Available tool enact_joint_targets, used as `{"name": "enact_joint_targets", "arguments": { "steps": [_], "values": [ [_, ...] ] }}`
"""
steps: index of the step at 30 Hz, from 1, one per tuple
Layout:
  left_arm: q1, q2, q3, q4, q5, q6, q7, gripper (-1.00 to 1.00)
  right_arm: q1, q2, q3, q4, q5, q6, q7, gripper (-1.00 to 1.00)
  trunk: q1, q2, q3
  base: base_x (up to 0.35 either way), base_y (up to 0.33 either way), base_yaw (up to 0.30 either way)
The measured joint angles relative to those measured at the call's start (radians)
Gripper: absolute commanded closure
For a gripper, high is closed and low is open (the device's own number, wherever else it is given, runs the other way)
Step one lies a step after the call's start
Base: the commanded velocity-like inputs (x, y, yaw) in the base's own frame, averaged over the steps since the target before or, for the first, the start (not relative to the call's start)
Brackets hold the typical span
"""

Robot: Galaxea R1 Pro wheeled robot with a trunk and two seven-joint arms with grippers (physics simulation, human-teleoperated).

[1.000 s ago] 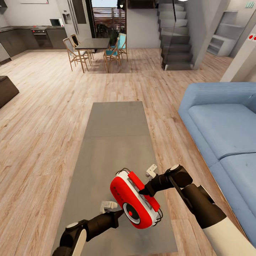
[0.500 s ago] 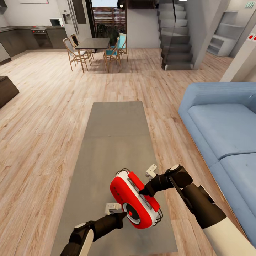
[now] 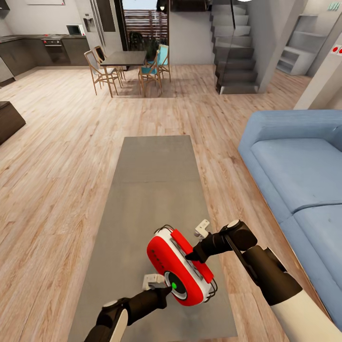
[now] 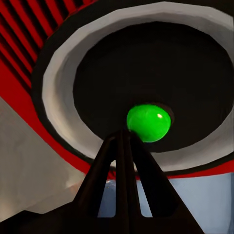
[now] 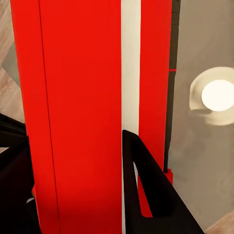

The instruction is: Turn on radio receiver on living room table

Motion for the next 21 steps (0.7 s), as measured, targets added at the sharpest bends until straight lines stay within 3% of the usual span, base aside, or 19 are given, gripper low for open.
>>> {"name": "enact_joint_targets", "arguments": {
  "steps": [6, 8, 9, 13, 14, 19, 21],
  "values": [
    [-0.001, 0.000, -0.001, -0.003, 0.002, -0.004, -0.002, 1.00, 0.000, 0.000, -0.003, 0.013, 0.001, 0.000, -0.003, 1.00, 0.000, 0.000, 0.000, 0.000, 0.000, 0.000],
    [-0.001, 0.000, -0.001, -0.007, 0.003, -0.003, -0.009, 1.00, -0.001, 0.000, -0.015, 0.019, 0.013, -0.003, -0.009, 1.00, 0.000, 0.000, 0.000, 0.000, 0.000, 0.000],
    [-0.001, 0.000, -0.001, -0.010, 0.004, -0.003, -0.012, 1.00, -0.001, 0.000, -0.039, 0.020, 0.022, -0.001, -0.011, 1.00, 0.000, 0.000, 0.000, 0.000, 0.000, 0.000],
    [-0.001, 0.000, -0.002, -0.019, 0.005, 0.001, -0.020, 1.00, -0.001, 0.001, -0.106, 0.019, 0.188, -0.006, -0.013, 1.00, 0.000, 0.000, 0.000, 0.000, 0.000, 0.000],
    [-0.001, 0.000, -0.002, -0.021, 0.005, 0.002, -0.021, 1.00, -0.001, 0.002, -0.119, 0.017, 0.211, -0.008, -0.013, 1.00, 0.000, 0.000, 0.000, 0.000, 0.000, 0.000],
    [0.000, 0.000, -0.004, -0.024, 0.005, 0.002, -0.025, 1.00, -0.001, 0.002, -0.152, 0.002, 0.240, 0.000, -0.014, 1.00, 0.000, 0.000, 0.000, 0.000, 0.000, 0.000],
    [0.000, 0.003, -0.004, -0.027, 0.005, 0.001, -0.062, 1.00, -0.001, 0.003, -0.155, 0.000, 0.253, 0.004, -0.031, 1.00, 0.000, 0.000, 0.000, 0.000, 0.000, 0.000]
  ]
}}
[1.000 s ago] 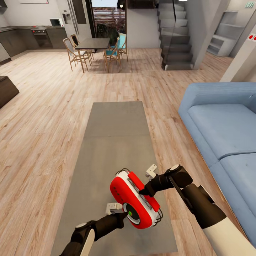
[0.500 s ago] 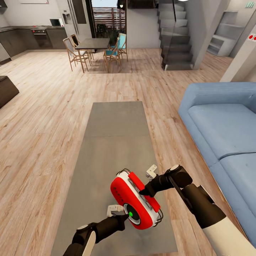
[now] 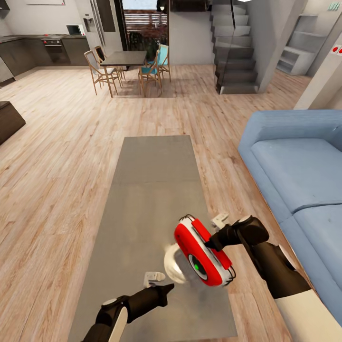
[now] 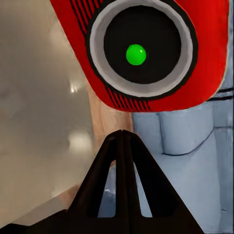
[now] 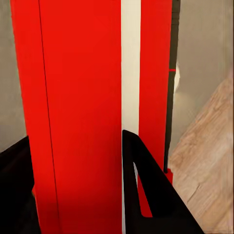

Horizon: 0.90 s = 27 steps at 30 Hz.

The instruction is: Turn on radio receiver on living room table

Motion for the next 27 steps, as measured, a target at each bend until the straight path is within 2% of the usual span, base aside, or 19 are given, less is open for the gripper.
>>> {"name": "enact_joint_targets", "arguments": {
  "steps": [2, 5, 7, 12, 16, 21, 23, 27],
  "values": [
    [0.000, 0.002, 0.000, -0.011, -0.001, -0.001, -0.036, 1.00, 0.000, 0.002, -0.001, 0.000, 0.055, -0.009, -0.019, 1.00, 0.000, 0.000, 0.000, 0.000, 0.000, 0.000],
    [0.000, 0.005, 0.001, -0.048, -0.001, 0.000, -0.060, 1.00, 0.000, 0.003, -0.001, -0.001, 0.046, 0.000, -0.028, 1.00, 0.000, 0.000, 0.000, 0.000, 0.000, 0.000],
    [0.000, 0.006, 0.002, -0.082, 0.001, 0.004, -0.072, 1.00, 0.000, 0.003, -0.001, -0.002, 0.064, -0.004, -0.031, 1.00, 0.000, 0.000, 0.000, 0.000, 0.000, 0.000],
    [0.000, 0.006, 0.002, -0.132, 0.003, 0.011, -0.083, 1.00, 0.000, -0.001, -0.001, -0.002, 0.063, -0.002, -0.033, 1.00, 0.000, 0.000, 0.000, 0.000, 0.000, 0.000],
    [0.000, 0.009, 0.003, -0.134, 0.004, 0.011, -0.084, 1.00, 0.000, -0.001, -0.001, -0.002, 0.060, 0.000, -0.032, 1.00, 0.000, 0.000, 0.000, 0.000, 0.000, 0.000],
    [0.000, 0.015, 0.003, -0.106, 0.004, 0.005, -0.084, 1.00, 0.001, 0.027, -0.030, 0.026, 0.062, -0.030, -0.060, 1.00, 0.000, 0.000, 0.000, 0.000, 0.000, 0.000],
    [0.000, 0.021, 0.003, -0.094, 0.004, 0.006, -0.086, 1.00, 0.000, 0.017, -0.020, 0.015, 0.062, -0.020, -0.051, 1.00, 0.000, 0.000, 0.000, 0.000, 0.000, 0.000],
    [0.000, 0.029, 0.004, -0.072, 0.002, 0.007, -0.090, 1.00, 0.001, 0.002, -0.029, -0.007, 0.070, -0.004, -0.029, 1.00, 0.000, 0.000, 0.000, 0.000, 0.000, 0.000]
  ]
}}
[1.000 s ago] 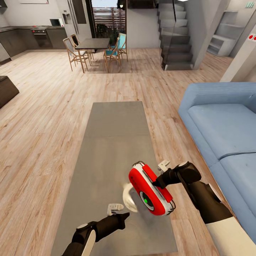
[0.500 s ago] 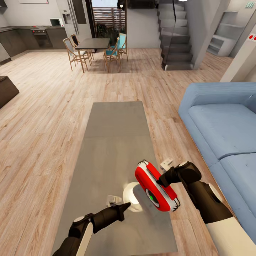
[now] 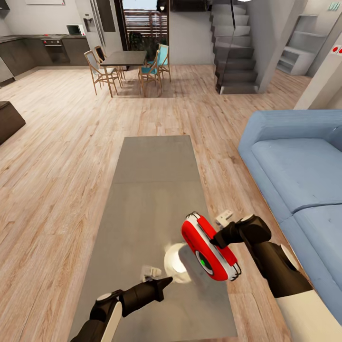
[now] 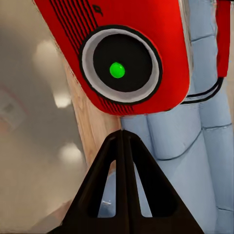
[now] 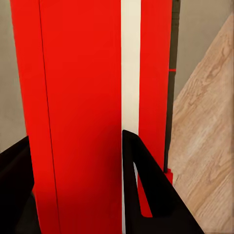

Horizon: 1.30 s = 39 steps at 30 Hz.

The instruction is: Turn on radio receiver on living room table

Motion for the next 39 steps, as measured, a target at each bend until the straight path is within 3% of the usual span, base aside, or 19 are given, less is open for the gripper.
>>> {"name": "enact_joint_targets", "arguments": {
  "steps": [7, 13, 20, 21, 22, 23, 24, 26, 28, 30, 34, 39],
  "values": [
    [0.000, 0.003, 0.001, 0.016, -0.001, 0.000, -0.001, 1.00, 0.000, 0.008, -0.011, -0.012, 0.000, 0.004, -0.023, 1.00, 0.000, 0.000, 0.000, 0.000, 0.000, 0.000],
    [0.000, 0.002, 0.001, 0.016, -0.001, 0.000, -0.002, 1.00, 0.000, 0.042, -0.015, -0.004, -0.003, 0.003, -0.056, 1.00, 0.000, 0.000, 0.000, 0.000, 0.000, 0.000],
    [0.000, 0.004, 0.000, 0.016, -0.001, 0.000, -0.005, 1.00, -0.001, 0.081, -0.055, 0.029, -0.011, -0.045, -0.095, 1.00, 0.000, 0.000, 0.000, 0.000, 0.000, 0.000],
    [0.000, 0.004, 0.000, 0.017, -0.001, -0.001, -0.005, 1.00, 0.000, 0.178, -0.093, 0.123, 0.012, -0.161, -0.268, 1.00, 0.000, 0.000, 0.000, 0.000, 0.000, 0.000],
    [0.000, 0.005, 0.000, 0.018, -0.001, -0.001, -0.005, 1.00, 0.000, 0.198, -0.098, 0.104, 0.002, -0.187, -0.268, 1.00, 0.000, 0.000, 0.000, 0.000, 0.000, 0.000],
    [0.000, 0.005, -0.001, 0.019, -0.001, -0.002, -0.005, 1.00, -0.001, 0.203, -0.098, 0.104, -0.047, -0.187, -0.268, 1.00, 0.000, 0.000, 0.000, 0.000, 0.000, 0.000],
    [0.000, 0.006, -0.001, 0.019, -0.001, -0.002, -0.005, 1.00, 0.000, 0.207, -0.099, 0.117, -0.044, -0.187, -0.272, 1.00, 0.000, 0.000, 0.000, 0.000, 0.000, 0.000],
    [0.000, 0.005, 0.000, 0.019, -0.001, -0.003, -0.006, 1.00, -0.001, 0.221, -0.103, 0.135, 0.010, -0.225, -0.291, 1.00, 0.000, 0.000, 0.000, 0.000, 0.000, 0.000],
    [0.000, 0.005, 0.000, 0.019, -0.001, -0.003, -0.006, 1.00, 0.000, 0.232, -0.107, 0.152, -0.028, -0.222, -0.297, 1.00, 0.000, 0.000, 0.000, 0.000, 0.000, 0.000],
    [0.000, 0.005, 0.000, 0.019, -0.001, -0.003, -0.007, 1.00, 0.000, 0.243, -0.120, 0.182, -0.012, -0.254, -0.309, 1.00, 0.000, 0.000, 0.000, 0.000, 0.000, 0.000],
    [0.000, 0.006, 0.000, 0.020, -0.001, -0.003, -0.007, 1.00, 0.000, 0.252, -0.159, 0.260, -0.025, -0.317, -0.331, 1.00, 0.000, 0.000, 0.000, 0.000, 0.000, 0.000],
    [0.000, 0.006, 0.000, 0.027, -0.001, -0.004, -0.007, 1.00, 0.000, 0.253, -0.165, 0.322, -0.024, -0.355, -0.357, 1.00, 0.000, 0.000, 0.000, 0.000, 0.000, 0.000]
  ]
}}
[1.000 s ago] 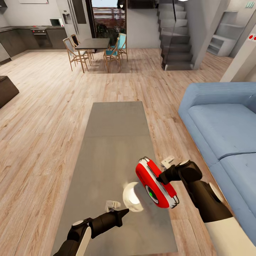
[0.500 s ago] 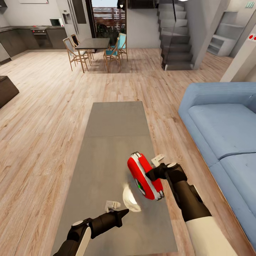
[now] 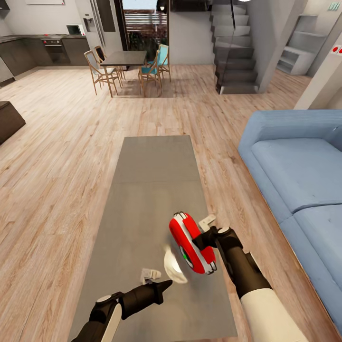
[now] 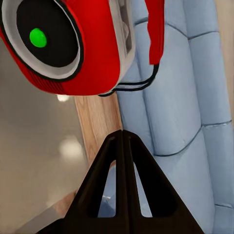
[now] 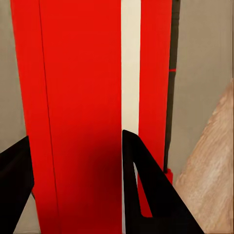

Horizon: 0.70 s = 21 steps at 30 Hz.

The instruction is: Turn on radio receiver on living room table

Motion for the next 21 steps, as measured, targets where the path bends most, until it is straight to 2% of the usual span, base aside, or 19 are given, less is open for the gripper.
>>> {"name": "enact_joint_targets", "arguments": {
  "steps": [6, 13, 21],
  "values": [
    [0.000, -0.001, 0.000, 0.007, 0.000, -0.001, 0.000, 1.00, 0.000, -0.002, 0.000, 0.035, -0.005, -0.005, -0.020, 1.00, 0.000, 0.000, 0.000, 0.000, 0.000, 0.000],
    [0.000, -0.001, 0.000, 0.008, 0.000, -0.001, 0.000, 1.00, 0.000, -0.004, -0.027, 0.096, -0.003, -0.061, -0.042, 1.00, 0.000, 0.000, 0.000, 0.000, 0.000, 0.000],
    [0.000, -0.001, 0.000, 0.012, -0.001, -0.001, 0.000, 1.00, 0.000, -0.004, -0.035, 0.141, -0.007, -0.104, -0.049, 1.00, 0.000, 0.000, 0.000, 0.000, 0.000, 0.000]
  ]
}}
